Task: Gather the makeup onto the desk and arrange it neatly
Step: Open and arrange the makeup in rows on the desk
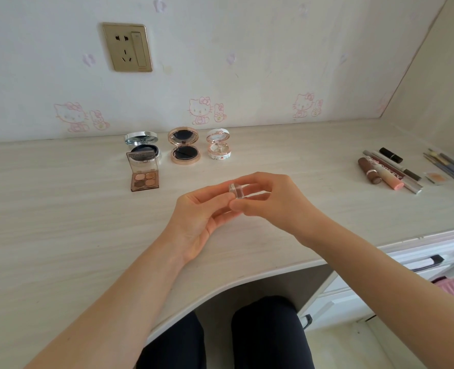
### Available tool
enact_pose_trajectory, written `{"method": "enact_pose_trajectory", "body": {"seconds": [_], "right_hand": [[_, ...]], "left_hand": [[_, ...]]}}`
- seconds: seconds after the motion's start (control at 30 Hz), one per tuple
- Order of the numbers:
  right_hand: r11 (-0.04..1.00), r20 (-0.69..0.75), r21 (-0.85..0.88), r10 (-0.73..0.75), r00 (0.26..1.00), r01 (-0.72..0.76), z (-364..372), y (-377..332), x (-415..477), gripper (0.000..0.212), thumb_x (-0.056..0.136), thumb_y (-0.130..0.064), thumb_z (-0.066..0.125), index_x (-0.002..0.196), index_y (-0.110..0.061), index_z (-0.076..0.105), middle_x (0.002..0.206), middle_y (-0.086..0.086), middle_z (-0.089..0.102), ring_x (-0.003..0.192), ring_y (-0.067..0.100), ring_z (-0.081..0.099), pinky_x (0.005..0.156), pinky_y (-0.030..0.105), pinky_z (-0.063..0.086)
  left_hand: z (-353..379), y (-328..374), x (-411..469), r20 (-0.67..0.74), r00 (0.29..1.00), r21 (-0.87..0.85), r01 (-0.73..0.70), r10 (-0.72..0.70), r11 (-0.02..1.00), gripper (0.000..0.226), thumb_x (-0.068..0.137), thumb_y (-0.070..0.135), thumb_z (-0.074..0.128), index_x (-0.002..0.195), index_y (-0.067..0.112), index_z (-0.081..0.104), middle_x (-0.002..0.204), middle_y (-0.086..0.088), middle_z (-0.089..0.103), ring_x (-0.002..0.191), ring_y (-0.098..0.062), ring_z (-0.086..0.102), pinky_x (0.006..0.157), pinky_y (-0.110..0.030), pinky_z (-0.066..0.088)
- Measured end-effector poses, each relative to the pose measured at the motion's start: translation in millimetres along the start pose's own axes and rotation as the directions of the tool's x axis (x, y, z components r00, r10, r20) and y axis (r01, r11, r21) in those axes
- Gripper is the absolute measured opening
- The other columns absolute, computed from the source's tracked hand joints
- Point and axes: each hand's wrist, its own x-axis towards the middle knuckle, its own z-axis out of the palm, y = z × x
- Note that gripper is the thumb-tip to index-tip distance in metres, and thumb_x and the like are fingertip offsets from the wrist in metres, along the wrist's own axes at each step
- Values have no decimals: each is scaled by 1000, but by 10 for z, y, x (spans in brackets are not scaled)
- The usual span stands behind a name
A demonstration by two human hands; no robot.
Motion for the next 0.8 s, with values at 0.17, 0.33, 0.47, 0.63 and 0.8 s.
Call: {"method": "enact_pose_trajectory", "body": {"seconds": [0.17, 0.33, 0.47, 0.63, 0.8], "right_hand": [[978, 32, 200, 49, 998, -55, -32, -3, -5, 41, 78, -14, 77, 117, -20, 66, 101, -1, 71, 91, 11, 70, 84, 29, 58], [974, 35, 218, 60, 998, -66, -93, 19, 41, 36, 84, -7, 69, 119, -14, 64, 103, 1, 73, 96, 9, 69, 83, 27, 57], [984, -24, 164, 71, 997, -66, -115, 51, 122, 27, 88, 0, 61, 114, -6, 67, 97, 3, 74, 89, 12, 71, 82, 30, 58], [994, -51, -106, -42, 998, 36, -19, 63, 247, 21, 91, -13, 62, 110, -11, 71, 92, 3, 74, 88, 13, 70, 81, 35, 58], [917, 16, -372, -148, 989, 144, 123, -15, 336, 22, 91, -21, 63, 109, -12, 72, 101, 2, 74, 92, 13, 67, 87, 17, 47]], "left_hand": [[-7, 0, 17, -43, 999, -27, -27, 26, 999, 21, 78, -2, 63, 95, 4, 74, 99, -19, 72, 88, -29, 70, 77, -36, 59], [-29, 19, 19, -12, 1000, -3, -4, 4, 1000, 33, 77, 4, 66, 110, 1, 67, 107, -18, 71, 97, -30, 69, 83, -39, 57], [-43, 61, 13, -65, 996, 224, -53, 69, 973, 31, 81, -3, 68, 110, 7, 68, 105, -10, 73, 98, -25, 69, 83, -37, 58], [-183, 85, 13, -41, 955, 732, -172, 295, 659, 30, 78, 9, 77, 104, 22, 71, 99, 9, 72, 92, -2, 67, 81, -16, 53], [-361, 71, 10, 127, 885, 948, -242, 448, 209, 24, 76, 17, 78, 98, 26, 74, 95, 9, 69, 90, -7, 57, 84, -20, 41]]}}
